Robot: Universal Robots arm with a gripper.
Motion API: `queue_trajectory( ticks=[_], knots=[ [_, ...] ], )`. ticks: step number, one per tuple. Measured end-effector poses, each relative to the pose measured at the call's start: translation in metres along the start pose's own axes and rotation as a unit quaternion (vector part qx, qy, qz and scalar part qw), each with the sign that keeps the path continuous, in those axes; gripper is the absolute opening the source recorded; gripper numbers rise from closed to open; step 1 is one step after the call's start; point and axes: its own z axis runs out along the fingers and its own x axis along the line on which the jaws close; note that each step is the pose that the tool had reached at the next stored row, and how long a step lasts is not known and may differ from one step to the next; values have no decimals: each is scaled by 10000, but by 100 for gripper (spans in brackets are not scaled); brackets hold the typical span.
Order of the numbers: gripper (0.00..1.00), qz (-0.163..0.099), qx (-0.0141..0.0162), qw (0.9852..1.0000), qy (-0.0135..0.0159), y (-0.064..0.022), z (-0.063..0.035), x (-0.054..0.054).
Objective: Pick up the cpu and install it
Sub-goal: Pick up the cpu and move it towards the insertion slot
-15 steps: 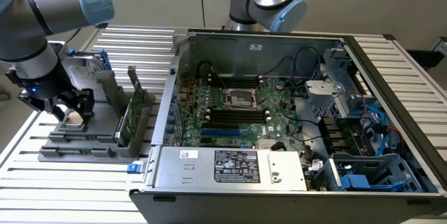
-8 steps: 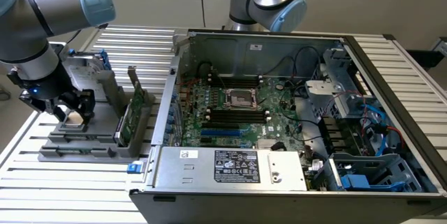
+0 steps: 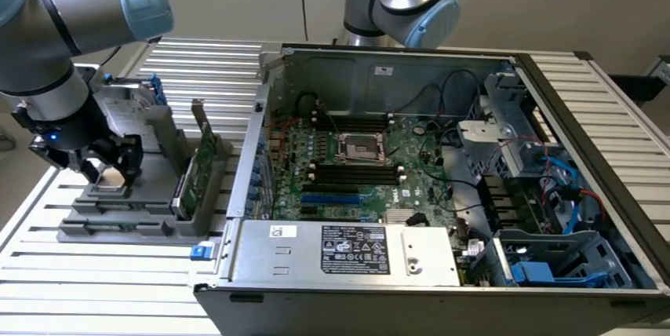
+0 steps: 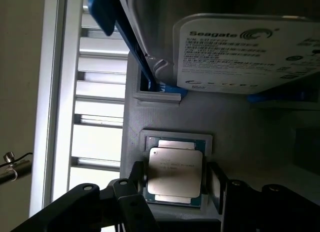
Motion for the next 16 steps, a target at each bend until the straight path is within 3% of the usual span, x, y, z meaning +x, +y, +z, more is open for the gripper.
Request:
queue_trajectory(
  ticks=[16],
  knots=[
    [62,68,-4,10000,-6,-1,8,-1]
  ],
)
